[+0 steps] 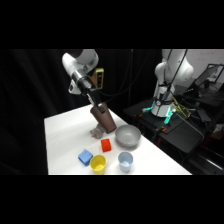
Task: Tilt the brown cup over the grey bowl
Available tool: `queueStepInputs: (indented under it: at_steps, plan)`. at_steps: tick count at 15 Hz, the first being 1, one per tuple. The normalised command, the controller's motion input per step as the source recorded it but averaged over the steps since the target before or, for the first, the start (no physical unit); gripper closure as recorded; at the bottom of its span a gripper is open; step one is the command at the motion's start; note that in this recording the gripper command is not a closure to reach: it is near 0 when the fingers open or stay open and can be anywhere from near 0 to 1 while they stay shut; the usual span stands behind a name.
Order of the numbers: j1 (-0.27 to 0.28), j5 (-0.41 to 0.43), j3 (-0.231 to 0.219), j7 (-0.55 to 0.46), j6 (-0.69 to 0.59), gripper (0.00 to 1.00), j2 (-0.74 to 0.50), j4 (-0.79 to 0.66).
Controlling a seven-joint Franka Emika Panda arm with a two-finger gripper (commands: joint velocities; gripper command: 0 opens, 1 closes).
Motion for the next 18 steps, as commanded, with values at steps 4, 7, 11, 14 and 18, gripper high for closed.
queueStepInputs:
  at_steps: [4,7,11,14,18]
  plan:
    - [0.126,-0.501,0.050,0.48,0.33,0.13,0.01,0.39]
    - [0.150,-0.540,0.096,0.44,0.47,0.13,0.09,0.26]
    - [0.120,-0.592,0.035,0.47,0.45,0.13,0.16,0.23]
    - [0.045,-0.621,-0.103,0.48,0.23,0.13,0.36,0.47]
    - [-0.072,-0.392,-0.132,0.28,-0.19,0.13,0.56,0.92]
